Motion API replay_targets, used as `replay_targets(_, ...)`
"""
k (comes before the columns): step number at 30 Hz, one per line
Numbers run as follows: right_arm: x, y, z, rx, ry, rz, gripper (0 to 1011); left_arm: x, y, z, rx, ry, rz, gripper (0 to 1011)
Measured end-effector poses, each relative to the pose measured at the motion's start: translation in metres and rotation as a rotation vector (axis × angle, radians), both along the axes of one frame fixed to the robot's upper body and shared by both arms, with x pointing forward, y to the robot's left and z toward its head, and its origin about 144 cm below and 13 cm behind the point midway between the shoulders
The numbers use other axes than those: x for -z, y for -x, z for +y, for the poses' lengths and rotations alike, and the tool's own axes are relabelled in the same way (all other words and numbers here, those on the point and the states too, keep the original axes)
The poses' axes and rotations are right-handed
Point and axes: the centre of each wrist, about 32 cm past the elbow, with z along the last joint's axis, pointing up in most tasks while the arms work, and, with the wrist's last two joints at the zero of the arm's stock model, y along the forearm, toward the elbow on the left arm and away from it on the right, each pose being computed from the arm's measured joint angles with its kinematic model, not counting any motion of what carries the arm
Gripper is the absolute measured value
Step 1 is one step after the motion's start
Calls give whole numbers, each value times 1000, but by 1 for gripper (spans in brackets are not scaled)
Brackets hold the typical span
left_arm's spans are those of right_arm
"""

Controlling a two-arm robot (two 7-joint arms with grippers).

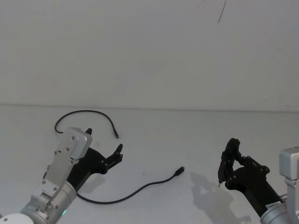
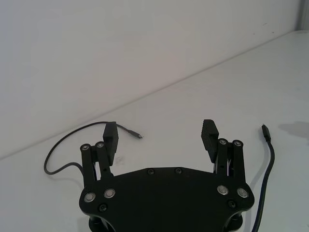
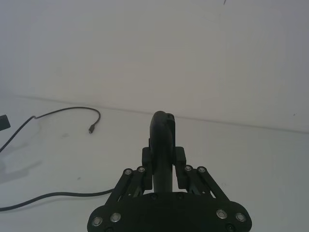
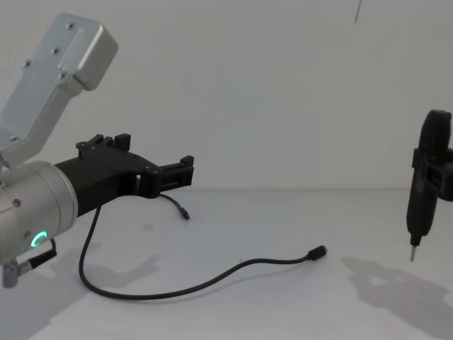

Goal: Pick up the data cable with the one hand.

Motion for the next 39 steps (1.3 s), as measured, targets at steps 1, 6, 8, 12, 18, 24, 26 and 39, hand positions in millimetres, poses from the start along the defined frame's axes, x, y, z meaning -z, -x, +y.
replay_targets(1, 0, 0, 0, 0, 0, 0, 269, 0, 0, 0, 0, 0, 0, 1001)
replay_targets(6, 0, 0, 0, 0, 0, 0, 269, 0, 0, 0, 0, 0, 0, 1001)
replay_targets(8, 0, 0, 0, 0, 0, 0, 269, 0, 0, 0, 0, 0, 0, 1001)
replay_targets(12, 0, 0, 0, 0, 0, 0, 269, 0, 0, 0, 0, 0, 1, 1001)
replay_targets(18, 0, 0, 0, 0, 0, 0, 269, 0, 0, 0, 0, 0, 1, 1001)
replay_targets(24, 0, 0, 0, 0, 0, 0, 269, 0, 0, 0, 1, -1, 0, 1001)
replay_targets(26, 0, 0, 0, 0, 0, 0, 269, -1, -1, 0, 8, -3, -1, 1001)
replay_targets(39, 0, 0, 0, 0, 0, 0, 269, -14, -13, -1, 126, -53, -17, 1001)
